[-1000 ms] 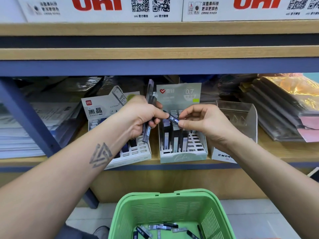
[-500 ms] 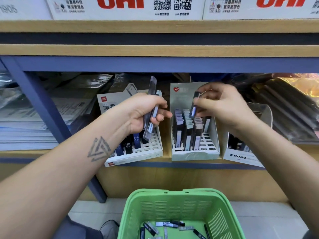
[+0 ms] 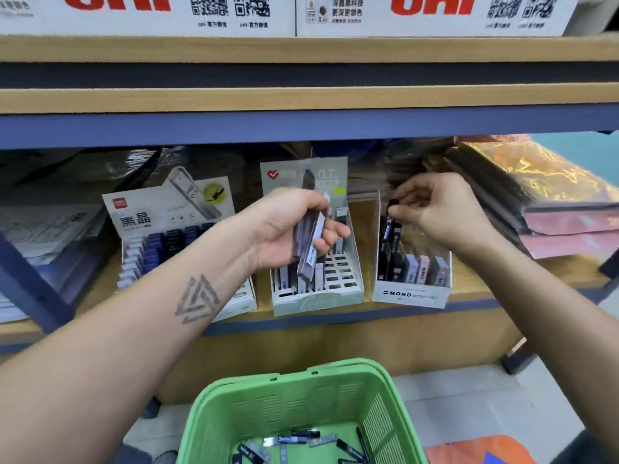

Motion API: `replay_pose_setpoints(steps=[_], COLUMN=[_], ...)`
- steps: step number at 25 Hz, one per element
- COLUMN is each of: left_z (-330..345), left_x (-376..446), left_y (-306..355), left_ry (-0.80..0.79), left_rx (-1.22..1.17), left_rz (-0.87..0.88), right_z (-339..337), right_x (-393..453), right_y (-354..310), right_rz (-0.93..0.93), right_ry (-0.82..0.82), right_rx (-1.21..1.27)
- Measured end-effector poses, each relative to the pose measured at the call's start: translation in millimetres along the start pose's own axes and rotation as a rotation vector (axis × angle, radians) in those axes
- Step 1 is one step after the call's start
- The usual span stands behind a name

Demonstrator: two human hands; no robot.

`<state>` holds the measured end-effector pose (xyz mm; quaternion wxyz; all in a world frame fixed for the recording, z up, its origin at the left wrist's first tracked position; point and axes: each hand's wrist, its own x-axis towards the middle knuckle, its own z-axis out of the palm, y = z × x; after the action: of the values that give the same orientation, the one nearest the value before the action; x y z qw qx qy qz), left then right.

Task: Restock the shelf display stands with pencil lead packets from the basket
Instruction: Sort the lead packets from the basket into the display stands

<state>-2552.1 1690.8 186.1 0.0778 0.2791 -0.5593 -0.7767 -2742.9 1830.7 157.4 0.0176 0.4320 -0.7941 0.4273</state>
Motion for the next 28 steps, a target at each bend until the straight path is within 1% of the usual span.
replay_pose_setpoints(steps=[2,7,12,16,20,23,26,27,28], left_z=[11.7,32.2,39.0,35.6,31.6,29.4,27.0,26.1,25.2], left_x=[7.6,19.2,22.9,23.1,22.4,21.3,20.4,19.8,18.7], left_y=[-4.7,-13.2,-16.5,-15.8,-15.9,-16.8,-17.5,-17.4,-17.3], left_ry=[0.012,0.027,0.018,0.018,0.014,-0.007,-0.029,-0.034,-0.038], left_rx=[0.018,-0.014,0.062,0.072,0.074,0.071,0.063,0.061,0.061], left_rz=[0.019,0.057,0.072,0.070,0.071,0.064,0.063,0.064,0.063], right_z=[0.3,5.4,17.6,22.4,32.3,36.2,29.6,27.5,24.9], right_x=[-3.9,-7.3,-4.3,-3.2,-6.3,-10.0,-10.6,-9.8,-9.6], right_y=[8.2,23.8,28.5,31.2,33.0,32.0,25.1,20.2,12.3], right_rz=[-0.021,-0.024,-0.049,-0.061,-0.041,-0.082,-0.115,-0.108,-0.068], right_ry=[0.036,0.092,0.075,0.073,0.043,0.017,0.053,0.074,0.080], right_rx=[-0.089,-0.155,-0.182,-0.253,-0.265,-0.330,-0.442,-0.416,-0.256])
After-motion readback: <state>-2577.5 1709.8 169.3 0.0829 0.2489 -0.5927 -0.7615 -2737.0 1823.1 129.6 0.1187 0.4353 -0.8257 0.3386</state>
